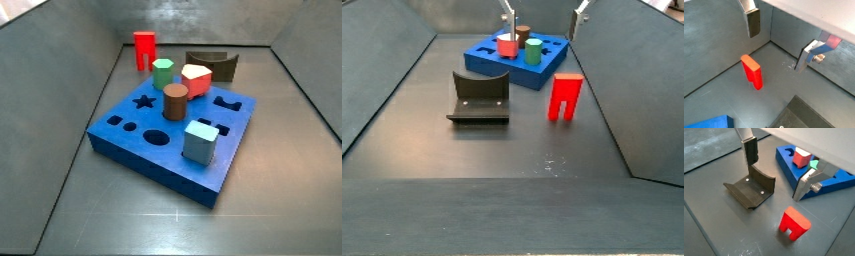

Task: Pick up the square-circle object. Move up. Rotate the square-circle object. Move to above the board. Insert the square-circle object.
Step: Pick up the square-circle object.

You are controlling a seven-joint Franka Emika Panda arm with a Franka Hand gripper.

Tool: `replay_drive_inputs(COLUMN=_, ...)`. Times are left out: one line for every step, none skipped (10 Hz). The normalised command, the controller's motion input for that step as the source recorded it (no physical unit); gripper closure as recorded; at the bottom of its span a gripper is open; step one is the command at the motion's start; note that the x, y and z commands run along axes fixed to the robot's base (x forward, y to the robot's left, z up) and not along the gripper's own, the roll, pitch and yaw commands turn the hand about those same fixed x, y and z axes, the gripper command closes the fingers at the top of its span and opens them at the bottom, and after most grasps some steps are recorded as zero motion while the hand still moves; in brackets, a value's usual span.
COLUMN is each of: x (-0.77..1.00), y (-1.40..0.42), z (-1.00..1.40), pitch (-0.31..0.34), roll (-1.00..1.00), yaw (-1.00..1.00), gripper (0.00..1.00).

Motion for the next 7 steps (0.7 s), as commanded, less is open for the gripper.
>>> replay_drive_inputs(x=-0.01, y=0.0, z=0.0, pitch=-0.024, roll=0.0, yaw=0.0, gripper=0.0)
replay_drive_inputs(x=-0.04, y=0.0, z=0.0, pitch=0.0, roll=0.0, yaw=0.0, gripper=0.0)
replay_drive_inputs(x=-0.22, y=0.0, z=0.0, pitch=-0.004, roll=0.0, yaw=-0.07, gripper=0.0)
replay_drive_inputs(x=-0.15, y=-0.19, z=-0.51, pitch=-0.001, roll=0.0, yaw=0.0, gripper=0.0)
replay_drive_inputs(x=-0.55, y=-0.38, z=-0.76, pitch=-0.037, roll=0.01, yaw=0.0, gripper=0.0)
replay_drive_inputs(x=-0.63, y=-0.31, z=-0.77, pitch=-0.079, roll=0.0, yaw=0.0, gripper=0.0)
replay_drive_inputs(x=-0.39, y=-0.09, z=-0.69, pitch=-0.06, roll=-0.01, yaw=0.0, gripper=0.0)
